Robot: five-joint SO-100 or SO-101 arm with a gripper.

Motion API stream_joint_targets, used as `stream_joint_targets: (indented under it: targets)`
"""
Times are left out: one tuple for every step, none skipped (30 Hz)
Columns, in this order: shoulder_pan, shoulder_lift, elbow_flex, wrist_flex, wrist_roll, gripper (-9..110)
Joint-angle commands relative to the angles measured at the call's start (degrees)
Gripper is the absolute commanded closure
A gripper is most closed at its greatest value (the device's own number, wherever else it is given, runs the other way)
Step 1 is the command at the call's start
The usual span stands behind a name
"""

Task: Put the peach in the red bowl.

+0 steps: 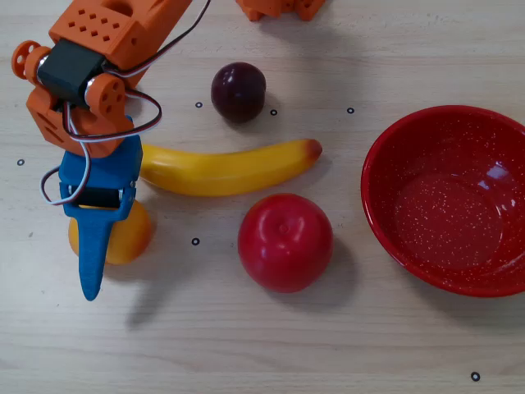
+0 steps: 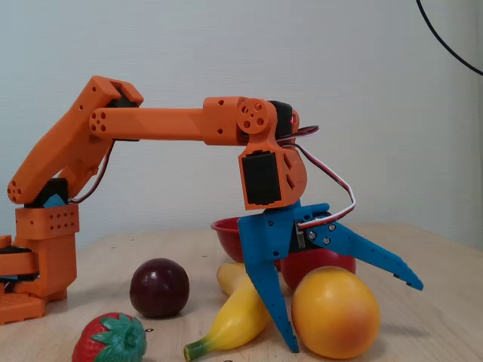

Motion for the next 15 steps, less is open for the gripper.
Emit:
stream_joint_targets:
  targets:
    - [0.9,2.5,-3.5,-0.3,-0.5,47]
    - [0.9,2.4,-3.5,-0.4,-0.4,48]
    - [0.9,2.4,-3.5,-0.4,-0.1,49]
    - [0.9,2.3,-3.5,-0.5,0.0,50]
    - [0.9,2.3,-3.5,-0.6,0.2,51]
    - [0.9,2.2,-3.5,-0.7,0.3,51]
    - [0.9,2.1,-3.6,-0.7,0.3,52]
    - [0.9,2.1,-3.7,-0.6,0.3,52]
    - [0.9,2.0,-3.8,-0.5,0.3,52]
    - [0.9,2.0,-4.0,-0.5,0.3,53]
    - [0.9,1.9,-4.0,-0.4,0.4,54]
    - [0.8,1.9,-4.1,-0.4,0.4,54]
    - [0.8,1.9,-4.2,-0.4,0.4,55]
    - [0.8,1.8,-4.3,-0.4,0.5,56]
    - [0.8,1.8,-4.3,-0.4,0.5,56]
